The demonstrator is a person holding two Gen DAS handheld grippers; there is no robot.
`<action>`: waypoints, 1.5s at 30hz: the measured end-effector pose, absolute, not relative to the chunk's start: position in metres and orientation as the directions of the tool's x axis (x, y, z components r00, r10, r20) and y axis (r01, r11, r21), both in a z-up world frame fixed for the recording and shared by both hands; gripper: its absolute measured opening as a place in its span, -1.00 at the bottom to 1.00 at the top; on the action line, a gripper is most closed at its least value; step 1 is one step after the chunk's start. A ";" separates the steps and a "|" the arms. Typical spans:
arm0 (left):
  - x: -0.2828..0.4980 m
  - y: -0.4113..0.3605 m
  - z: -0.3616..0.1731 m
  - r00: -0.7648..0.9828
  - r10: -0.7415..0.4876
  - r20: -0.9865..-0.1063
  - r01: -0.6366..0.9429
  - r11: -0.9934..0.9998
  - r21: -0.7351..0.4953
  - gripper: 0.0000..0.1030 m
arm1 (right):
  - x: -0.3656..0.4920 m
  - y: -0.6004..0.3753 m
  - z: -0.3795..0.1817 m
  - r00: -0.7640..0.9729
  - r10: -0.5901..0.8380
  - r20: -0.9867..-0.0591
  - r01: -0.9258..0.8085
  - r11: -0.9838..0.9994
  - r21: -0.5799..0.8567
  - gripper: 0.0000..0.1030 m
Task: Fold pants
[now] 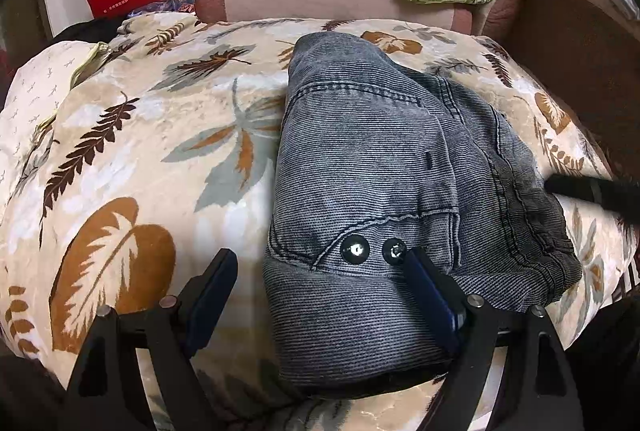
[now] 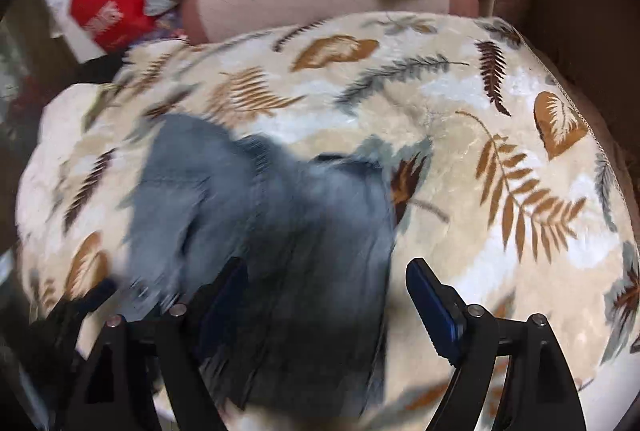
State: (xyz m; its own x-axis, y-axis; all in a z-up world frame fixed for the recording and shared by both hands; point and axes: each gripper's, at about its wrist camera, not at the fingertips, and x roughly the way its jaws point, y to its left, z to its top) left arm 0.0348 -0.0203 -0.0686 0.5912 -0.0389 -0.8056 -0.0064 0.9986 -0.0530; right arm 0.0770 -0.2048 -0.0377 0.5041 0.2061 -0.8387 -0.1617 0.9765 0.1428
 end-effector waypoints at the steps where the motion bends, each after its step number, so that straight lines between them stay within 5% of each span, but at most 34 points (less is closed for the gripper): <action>1: 0.035 -0.020 -0.069 0.591 -0.038 -0.806 -0.009 0.999 -0.053 0.68 | 0.067 -0.200 -0.044 0.494 0.210 -0.844 -0.177 0.974 0.139 0.63; 6: 0.034 -0.022 -0.066 0.580 -0.033 -0.814 -0.002 0.999 -0.041 0.69 | 0.050 -0.188 -0.093 0.476 0.117 -0.872 -0.194 0.981 0.026 0.76; 13: 0.025 -0.020 -0.040 0.651 -0.034 -0.759 -0.016 0.998 -0.058 0.69 | 0.055 -0.204 -0.099 0.437 0.179 -0.881 -0.165 0.979 0.117 0.86; 16: 0.030 -0.031 -0.068 0.583 -0.035 -0.811 0.024 0.999 -0.026 0.69 | 0.059 -0.210 -0.100 0.401 0.210 -0.891 -0.145 0.976 0.165 0.87; 27: 0.030 -0.025 -0.069 0.597 -0.068 -0.799 0.018 0.997 -0.071 0.69 | 0.151 -0.170 0.016 0.454 0.332 -0.827 -0.303 0.930 0.206 0.82; 30: 0.028 -0.024 -0.068 0.600 -0.076 -0.797 0.020 0.997 -0.079 0.69 | 0.190 -0.116 0.019 0.372 0.332 -0.867 -0.384 0.905 0.182 0.58; 38: 0.029 -0.021 -0.070 0.597 -0.105 -0.795 0.032 0.994 -0.107 0.69 | 0.246 -0.019 -0.042 0.207 0.091 -0.974 -0.546 0.837 -0.038 0.31; 42: 0.030 -0.018 -0.070 0.596 -0.118 -0.795 0.039 0.992 -0.119 0.70 | 0.255 -0.011 -0.055 0.167 0.091 -0.982 -0.552 0.833 -0.017 0.23; 44: 0.029 -0.017 -0.071 0.595 -0.125 -0.794 0.040 0.991 -0.126 0.70 | 0.256 -0.006 -0.060 0.122 0.089 -0.989 -0.569 0.822 0.004 -0.61; 45: 0.029 -0.016 -0.071 0.595 -0.128 -0.794 0.040 0.991 -0.130 0.70 | 0.257 -0.006 -0.061 0.125 0.079 -0.989 -0.569 0.823 -0.006 -0.66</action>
